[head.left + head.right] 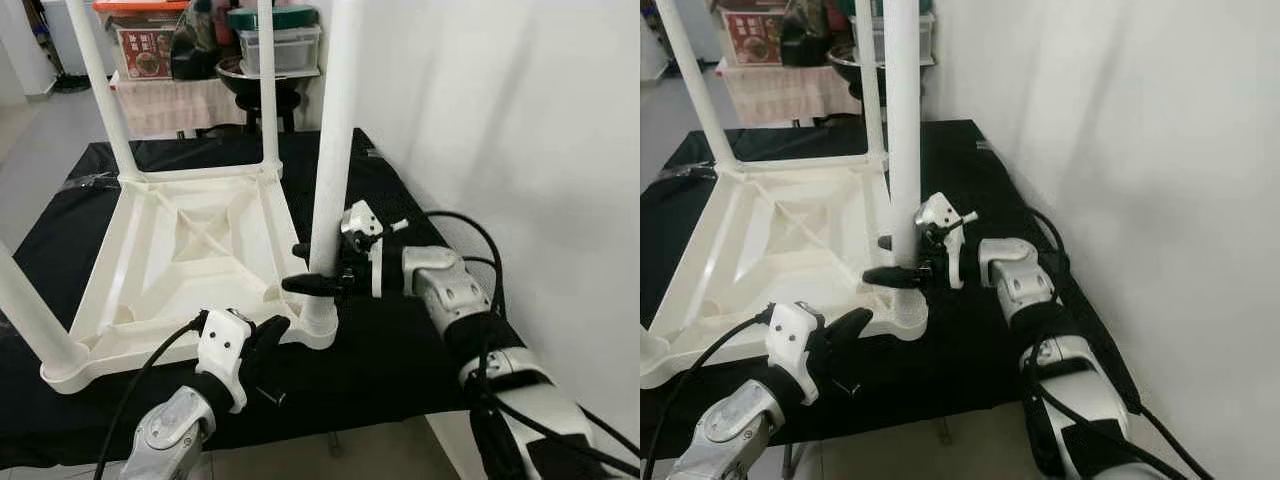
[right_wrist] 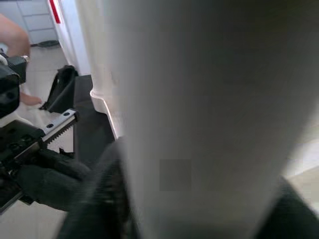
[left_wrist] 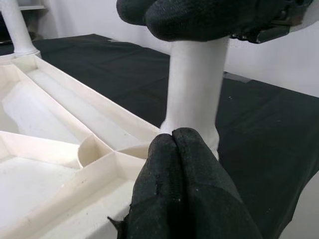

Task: Building children table

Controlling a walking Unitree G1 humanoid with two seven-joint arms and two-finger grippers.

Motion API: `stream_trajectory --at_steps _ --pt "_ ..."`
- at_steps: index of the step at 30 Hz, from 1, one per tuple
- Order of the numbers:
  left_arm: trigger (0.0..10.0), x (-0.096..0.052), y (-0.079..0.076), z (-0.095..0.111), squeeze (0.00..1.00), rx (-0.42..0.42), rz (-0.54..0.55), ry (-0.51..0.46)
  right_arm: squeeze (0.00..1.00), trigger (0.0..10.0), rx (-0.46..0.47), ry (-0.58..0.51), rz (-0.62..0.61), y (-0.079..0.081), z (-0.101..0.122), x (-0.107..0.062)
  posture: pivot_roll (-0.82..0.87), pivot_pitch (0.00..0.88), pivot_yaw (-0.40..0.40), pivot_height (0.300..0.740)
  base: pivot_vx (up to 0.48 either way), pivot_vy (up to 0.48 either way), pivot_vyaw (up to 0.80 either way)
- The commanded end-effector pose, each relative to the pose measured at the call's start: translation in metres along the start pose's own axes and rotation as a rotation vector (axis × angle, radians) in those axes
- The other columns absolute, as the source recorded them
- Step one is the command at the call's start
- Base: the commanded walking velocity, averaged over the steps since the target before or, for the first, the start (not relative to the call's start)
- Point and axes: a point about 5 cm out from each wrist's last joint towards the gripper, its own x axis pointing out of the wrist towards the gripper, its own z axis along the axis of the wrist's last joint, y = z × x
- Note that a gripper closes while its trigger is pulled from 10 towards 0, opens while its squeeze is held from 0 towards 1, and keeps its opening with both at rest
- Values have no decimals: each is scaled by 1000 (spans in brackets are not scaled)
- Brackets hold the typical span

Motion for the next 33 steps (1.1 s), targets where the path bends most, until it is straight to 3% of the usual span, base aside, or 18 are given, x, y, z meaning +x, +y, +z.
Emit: stream_trajectory --at_steps 1,11,13,14,15,16,17,18,19,21,26,27,28,29,30,33 --pt "10000 -2 0 -4 0 -8 -1 20 0 0 -2 1 32 1 -1 2 54 0 -54 740 0 0 0" --pt "10000 -3 -1 -2 0 -11 -1 18 0 0 -24 18 -178 -9 -5 -11 41 0 -49 740 0 0 0" --pt "10000 -4 1 -1 0 -10 0 17 0 0 25 36 -342 -12 -10 -12 38 0 -50 740 0 0 0" --pt "10000 -4 1 -1 0 -10 0 17 0 0 25 36 -342 -12 -10 -12 38 0 -50 740 0 0 0" --pt "10000 -5 3 -1 0 -10 0 17 0 0 100 30 -657 -10 -27 -10 25 0 -35 740 0 0 0" --pt "10000 -5 3 -1 0 -10 0 17 0 0 100 30 -657 -10 -27 -10 25 0 -35 740 0 0 0" --pt "10000 -6 4 0 0 -10 0 16 0 0 173 45 -824 9 -50 -5 25 0 -34 740 0 0 0" --pt "10000 -6 4 0 0 -10 0 16 0 0 173 45 -824 9 -50 -5 25 0 -34 740 0 0 0" --pt "10000 -6 6 0 0 -8 0 17 0 0 145 54 -921 20 -53 -3 16 0 -21 740 0 0 0" --pt "10000 -6 7 0 0 -10 3 18 0 0 181 41 -968 21 -55 -3 12 0 -19 740 0 0 0" --pt "10000 -4 8 -1 0 -8 -7 24 0 0 233 60 -937 12 -58 5 36 0 -35 740 0 0 0" --pt "10000 -4 8 -1 0 -5 7 21 0 9294 213 85 -916 15 -58 10 41 0 -37 740 0 0 0" --pt "10000 -5 8 -1 0 -4 18 19 0 10000 201 89 -889 18 -57 14 41 0 -38 740 0 0 0" --pt "10000 -5 8 -1 0 -4 18 19 0 10000 201 89 -889 18 -57 14 41 0 -38 740 0 0 0" --pt "10000 -5 8 -1 0 -4 24 17 906 10000 203 89 -871 21 -54 17 42 0 -41 740 0 0 0" --pt "10000 -5 7 -1 0 -5 26 16 906 10000 212 71 -840 24 -52 20 42 0 -41 740 0 0 0"
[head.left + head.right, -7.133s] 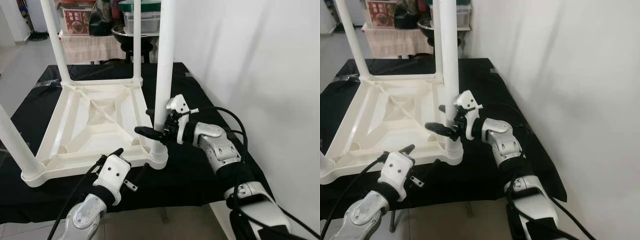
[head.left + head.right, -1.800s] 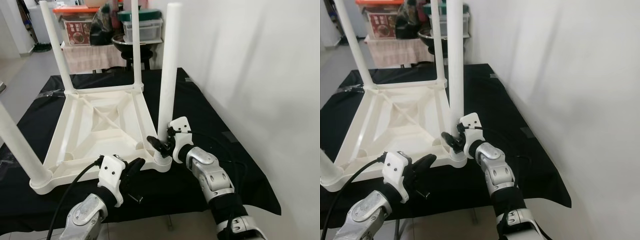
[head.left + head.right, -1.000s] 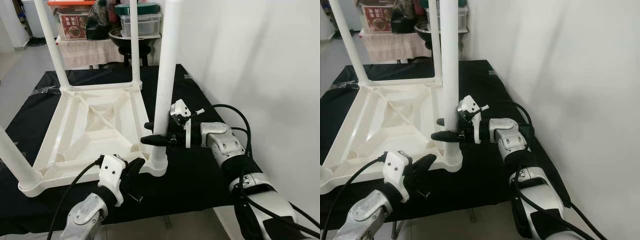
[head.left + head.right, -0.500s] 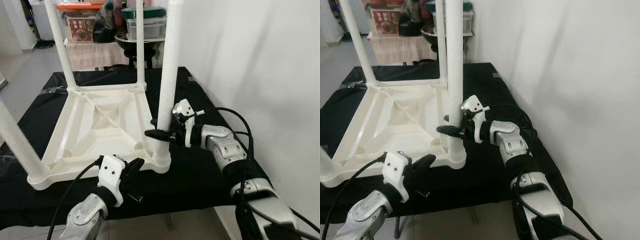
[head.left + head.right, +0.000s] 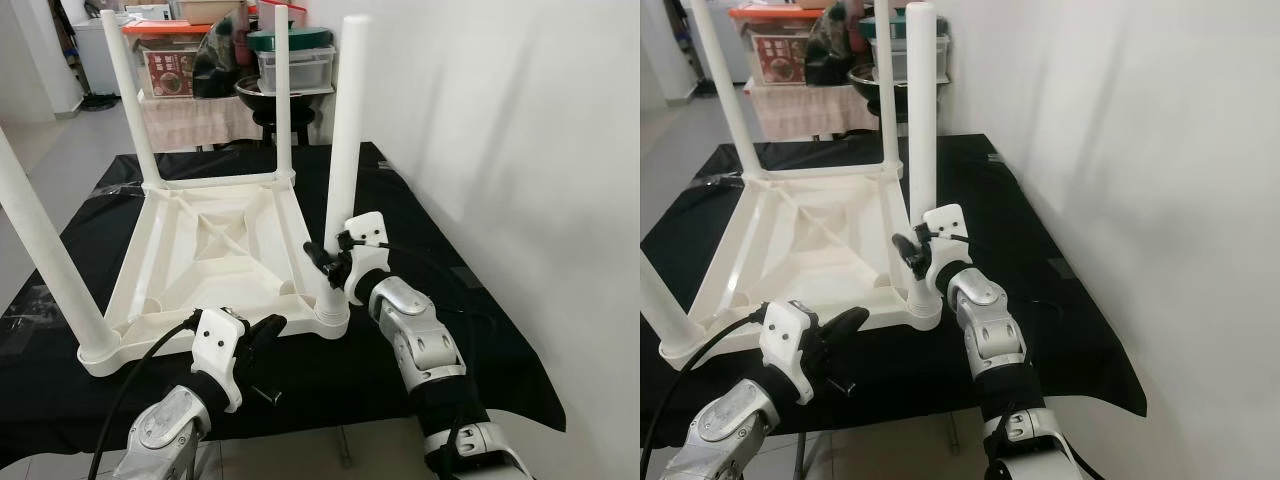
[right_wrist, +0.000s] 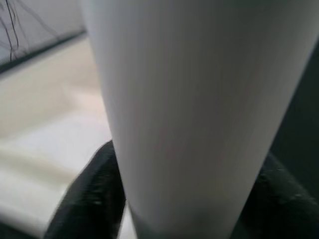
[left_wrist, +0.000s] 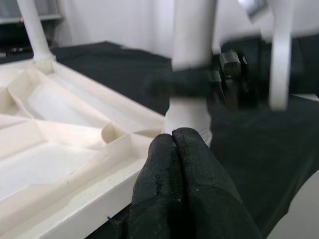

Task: Building children table

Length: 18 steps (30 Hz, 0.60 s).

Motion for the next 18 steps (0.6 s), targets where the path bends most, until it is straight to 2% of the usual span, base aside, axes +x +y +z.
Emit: stream_trajectory --at_steps 1,3,5,9,10,12,13,18 --pt "10000 -1 0 -2 0 0 2 15 1000 10000 9 -80 127 6 19 0 40 0 -41 740 0 0 0" --pt "10000 -1 0 -2 0 0 2 15 1000 10000 9 -80 127 6 19 0 40 0 -41 740 0 0 0" --pt "10000 0 -1 -3 0 -4 -5 16 973 10000 -53 -159 304 0 38 1 45 0 -46 740 0 0 0" --pt "10000 0 -2 -3 0 -5 -6 16 973 10000 -76 -176 351 -4 44 1 45 0 -46 740 0 0 0" --pt "10000 1 -2 -3 0 -6 -7 15 0 10000 -111 -167 419 -9 47 2 48 0 -50 740 0 0 0" --pt "10000 1 -2 -3 0 -6 -7 15 0 10000 -111 -167 419 -9 47 2 48 0 -50 740 0 0 0" --pt "10000 1 -2 -3 0 -7 -6 14 0 10000 -161 -120 497 -14 45 2 56 0 -53 740 0 0 0" --pt "10000 3 -4 -4 0 -10 -6 14 0 10000 -224 -34 608 -30 47 1 63 0 -63 740 0 0 0"
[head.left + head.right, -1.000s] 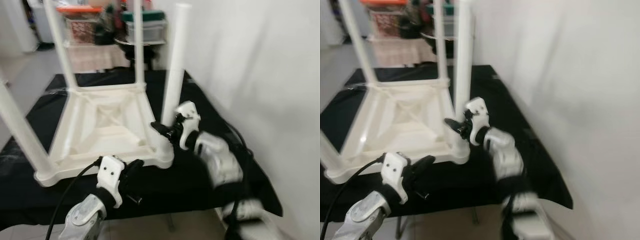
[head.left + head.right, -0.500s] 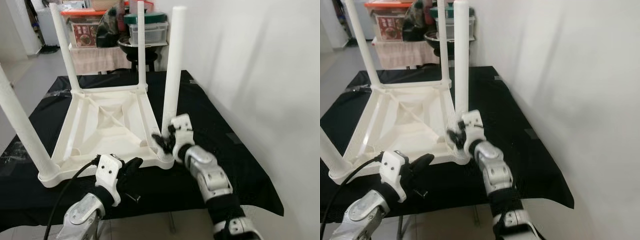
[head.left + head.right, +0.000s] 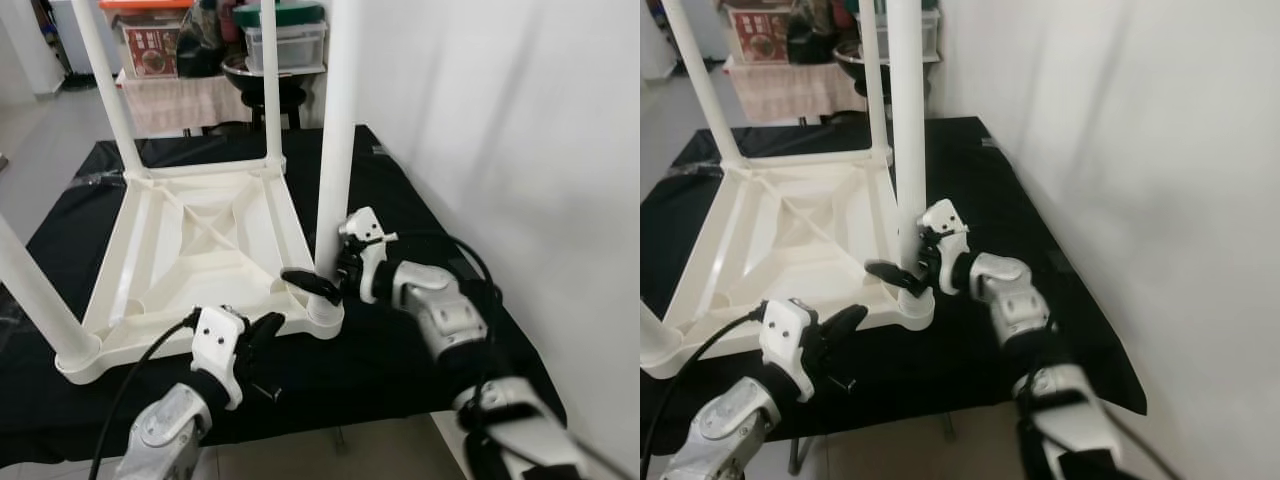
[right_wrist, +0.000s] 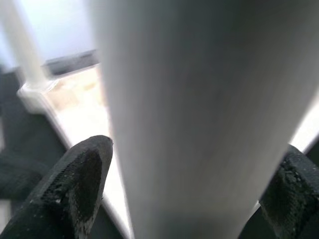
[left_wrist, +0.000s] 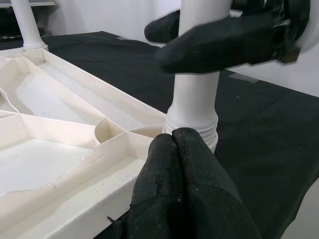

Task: Building children table

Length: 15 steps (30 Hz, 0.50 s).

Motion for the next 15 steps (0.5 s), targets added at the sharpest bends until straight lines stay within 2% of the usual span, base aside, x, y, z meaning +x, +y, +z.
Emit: stream_trajectory --at_steps 1,2,4,5,6,9,15 --pt "10000 0 -2 -3 0 -1 -2 16 0 10000 -13 11 67 0 2 1 63 0 -65 740 0 0 0" --pt "10000 0 -3 -3 0 -3 -2 17 0 2471 -5 -2 85 -1 6 2 63 0 -67 740 0 0 0" --pt "10000 0 -3 -3 0 -3 -2 17 0 2471 -5 -2 85 -1 6 2 63 0 -67 740 0 0 0" --pt "10000 0 -3 -4 0 -3 -2 17 0 0 10 -18 99 0 7 3 62 0 -68 740 0 0 0" --pt "10000 0 -3 -4 0 -3 -2 17 0 0 10 -18 99 0 7 3 62 0 -68 740 0 0 0" --pt "10000 0 -4 -5 0 -6 -5 20 0 0 34 -39 208 8 0 3 56 0 -62 740 0 0 0" --pt "10000 0 -5 -5 0 -10 -10 21 0 0 36 -39 208 5 -6 0 54 0 -60 740 0 0 0"
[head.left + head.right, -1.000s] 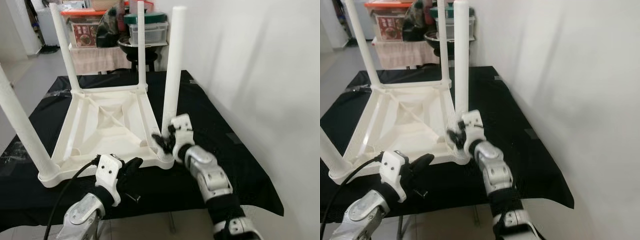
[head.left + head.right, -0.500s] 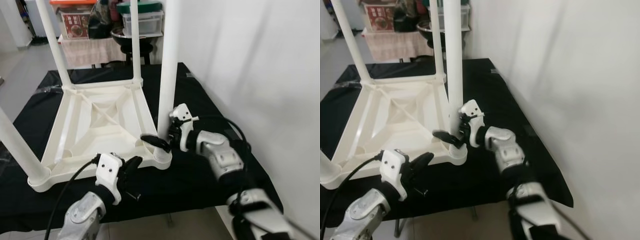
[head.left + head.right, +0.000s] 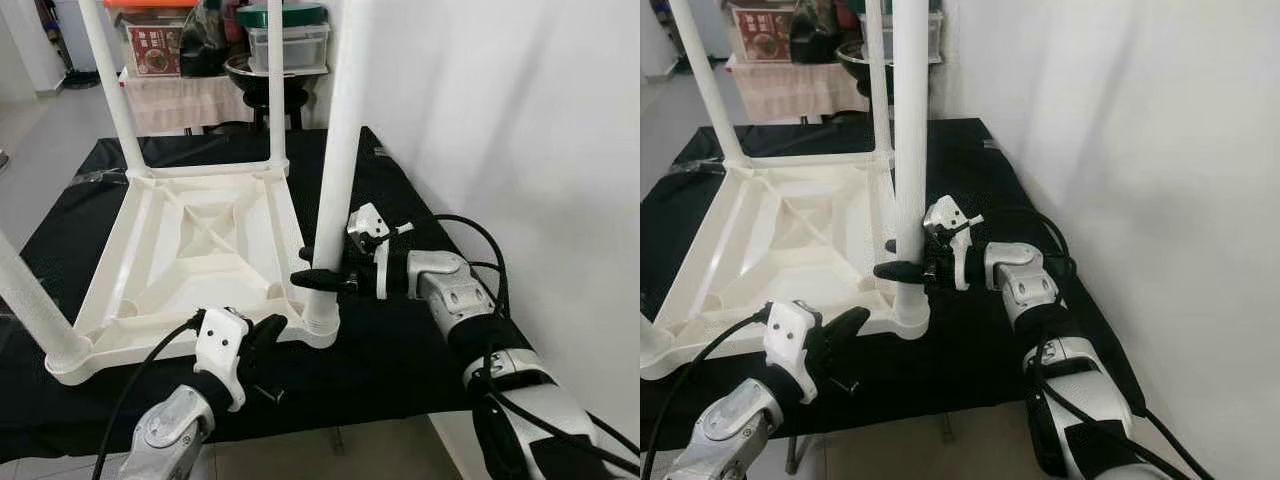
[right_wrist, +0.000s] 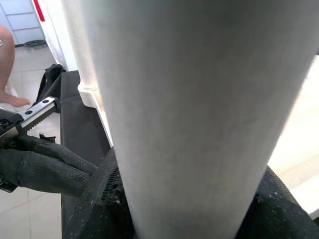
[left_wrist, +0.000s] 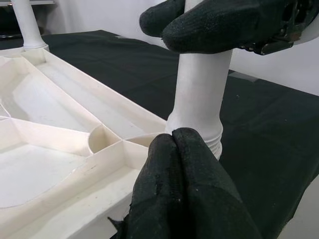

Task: Building children table

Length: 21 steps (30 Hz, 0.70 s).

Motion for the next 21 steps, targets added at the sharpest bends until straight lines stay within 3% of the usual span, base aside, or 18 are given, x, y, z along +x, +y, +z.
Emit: stream_trajectory --at_steps 1,3,4,5,6,9,10,11,12,15,21 --pt "10000 -1 -2 -4 0 -12 -3 17 0 0 36 9 22 3 -8 2 54 0 -60 740 0 0 0" --pt "10000 -1 -2 -4 0 -13 -5 17 0 0 35 2 -8 0 -9 0 47 0 -59 740 0 0 0" --pt "10000 -1 -1 -3 0 -15 -4 15 0 0 29 31 -196 -7 -14 -7 36 0 -57 740 0 0 0" --pt "10000 -1 -1 -3 0 -15 -4 15 0 0 29 31 -196 -7 -14 -7 36 0 -57 740 0 0 0" --pt "10000 -2 0 -2 0 -15 -3 13 0 0 38 54 -299 -8 -19 -8 32 0 -61 740 0 0 0" --pt "10000 -2 0 -2 0 -15 -3 13 0 0 38 54 -299 -8 -19 -8 32 0 -61 740 0 0 0" --pt "10000 -2 1 -2 0 -16 -2 12 0 0 77 58 -411 -7 -26 -8 30 0 -61 740 0 0 0" --pt "10000 -2 3 -1 0 -18 0 9 0 0 56 8 -633 1 -34 -4 -9 0 -41 740 0 0 0" --pt "10000 -2 5 0 0 -18 1 7 0 0 66 -49 -740 9 -32 1 -16 0 -27 740 0 0 0" --pt "10000 -1 7 0 0 -18 1 6 0 0 74 -90 -799 13 -30 4 -22 0 -20 740 0 0 0" --pt "10000 4 9 -1 0 -15 -16 11 0 0 154 3 -820 5 -44 10 -6 0 -34 740 0 0 0"
